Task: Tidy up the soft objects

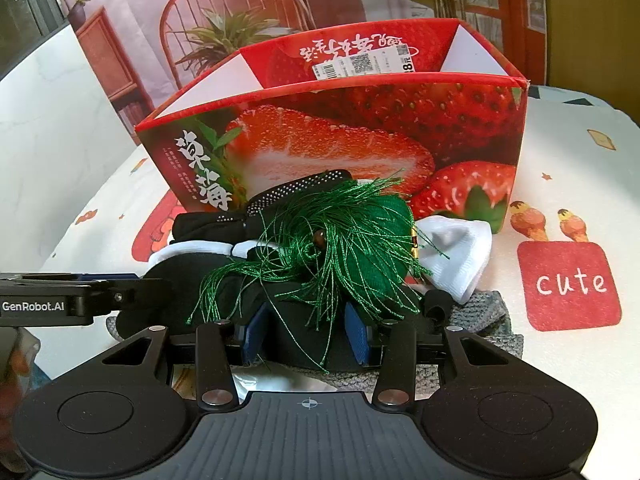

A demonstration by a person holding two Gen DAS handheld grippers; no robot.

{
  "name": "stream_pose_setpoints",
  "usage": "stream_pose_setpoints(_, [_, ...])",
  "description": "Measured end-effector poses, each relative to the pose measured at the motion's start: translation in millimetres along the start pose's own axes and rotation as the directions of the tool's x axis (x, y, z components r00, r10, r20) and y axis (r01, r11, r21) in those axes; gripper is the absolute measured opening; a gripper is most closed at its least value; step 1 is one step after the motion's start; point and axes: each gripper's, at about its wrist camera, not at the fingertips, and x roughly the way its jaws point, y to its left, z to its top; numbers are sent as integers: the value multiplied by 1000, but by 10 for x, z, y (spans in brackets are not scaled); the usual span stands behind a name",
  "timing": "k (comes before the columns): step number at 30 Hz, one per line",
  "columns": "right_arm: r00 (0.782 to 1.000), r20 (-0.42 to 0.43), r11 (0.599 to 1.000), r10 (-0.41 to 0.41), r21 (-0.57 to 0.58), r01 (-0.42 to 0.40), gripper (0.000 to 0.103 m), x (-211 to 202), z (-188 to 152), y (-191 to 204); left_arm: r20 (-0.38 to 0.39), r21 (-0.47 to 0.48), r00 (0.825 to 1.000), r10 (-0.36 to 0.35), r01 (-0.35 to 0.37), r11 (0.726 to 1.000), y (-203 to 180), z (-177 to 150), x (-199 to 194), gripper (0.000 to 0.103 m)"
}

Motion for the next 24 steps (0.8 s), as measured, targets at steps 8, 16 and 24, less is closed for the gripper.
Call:
stream_pose_setpoints(8, [1000,2,1000,3,6,-3,41,-15,-5,-3,4,-8,1000,29,-29,1000,49,-29,-1,41])
stream_pose_setpoints(16, [1000,4,1000,4,12,-4,41,-34,0,-3,-5,-25,999,34,-35,999,118,-76,0,31])
stream_pose_setpoints(24, [1000,25,1000,-19,22,19,41,-118,18,-26,-4,-28,999,35,-35,999,124,-81,-8,29])
